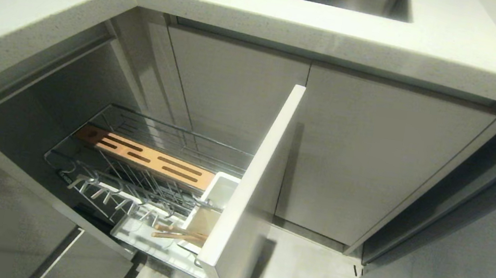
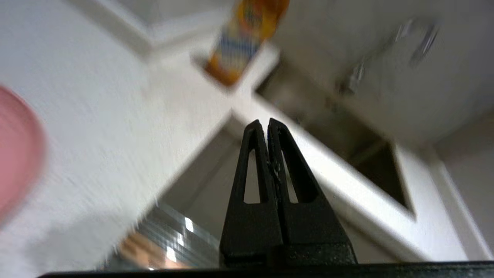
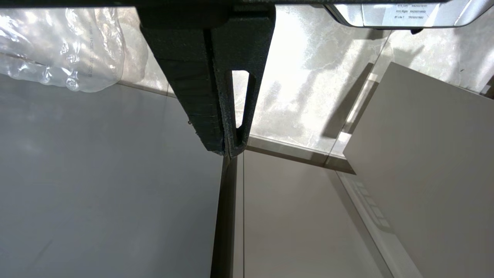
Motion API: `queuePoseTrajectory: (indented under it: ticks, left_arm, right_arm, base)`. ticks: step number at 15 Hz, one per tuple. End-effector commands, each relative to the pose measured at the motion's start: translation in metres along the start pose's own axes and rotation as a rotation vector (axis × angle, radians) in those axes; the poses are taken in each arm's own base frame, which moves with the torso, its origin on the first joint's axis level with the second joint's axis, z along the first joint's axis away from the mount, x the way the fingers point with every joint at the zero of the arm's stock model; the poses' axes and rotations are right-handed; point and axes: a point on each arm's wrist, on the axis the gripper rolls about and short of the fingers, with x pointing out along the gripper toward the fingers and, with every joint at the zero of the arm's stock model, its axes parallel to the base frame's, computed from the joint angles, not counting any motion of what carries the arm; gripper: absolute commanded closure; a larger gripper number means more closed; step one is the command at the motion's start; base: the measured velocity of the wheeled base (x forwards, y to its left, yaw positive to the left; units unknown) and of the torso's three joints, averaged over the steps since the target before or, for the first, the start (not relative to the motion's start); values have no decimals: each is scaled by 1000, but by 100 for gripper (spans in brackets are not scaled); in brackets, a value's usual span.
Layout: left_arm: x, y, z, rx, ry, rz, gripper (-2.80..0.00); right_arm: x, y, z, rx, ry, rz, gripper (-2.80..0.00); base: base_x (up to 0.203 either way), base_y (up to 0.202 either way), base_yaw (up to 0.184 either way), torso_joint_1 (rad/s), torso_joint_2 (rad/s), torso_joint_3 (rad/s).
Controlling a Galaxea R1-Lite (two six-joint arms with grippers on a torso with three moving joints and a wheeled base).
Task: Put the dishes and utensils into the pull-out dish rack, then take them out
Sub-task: Take the spoon out of the cupboard
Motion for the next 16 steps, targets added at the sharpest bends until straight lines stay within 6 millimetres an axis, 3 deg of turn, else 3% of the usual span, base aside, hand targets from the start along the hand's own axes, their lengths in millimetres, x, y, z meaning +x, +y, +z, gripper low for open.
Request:
queuePoseTrajectory:
  ticks: [1, 7, 9, 12, 13, 14, 16]
  left_arm:
    - [43, 0, -42, -3, 281, -14, 0]
    - [83, -23, -168, 175, 1012, -3, 0]
    - [92, -25, -200, 240, 1124, 78, 0]
    - [107, -31, -237, 246, 1135, 257, 0]
    - [110, -34, -244, 223, 1122, 300, -37]
    - [111, -39, -251, 191, 1116, 327, -280]
    - [118, -44, -261, 92, 1088, 376, -280]
  right_arm:
    - [0, 0, 0, 0, 2, 0, 0]
    - [0, 0, 0, 0, 1, 1, 0]
    - [0, 0, 0, 0, 0, 0, 0]
    - [0, 0, 0, 0, 2, 1, 0]
    - [0, 0, 0, 0, 0, 0, 0]
    - [0, 0, 0, 0, 1, 1, 0]
    - [0, 0, 0, 0, 0, -1, 0]
  base:
    - [0, 0, 0, 0, 0, 0]
    - [0, 0, 0, 0, 0, 0]
    - [0, 0, 0, 0, 0, 0]
    - [0, 0, 0, 0, 0, 0]
    - [0, 0, 0, 0, 0, 0]
    - [0, 0, 0, 0, 0, 0]
    - [0, 0, 0, 0, 0, 0]
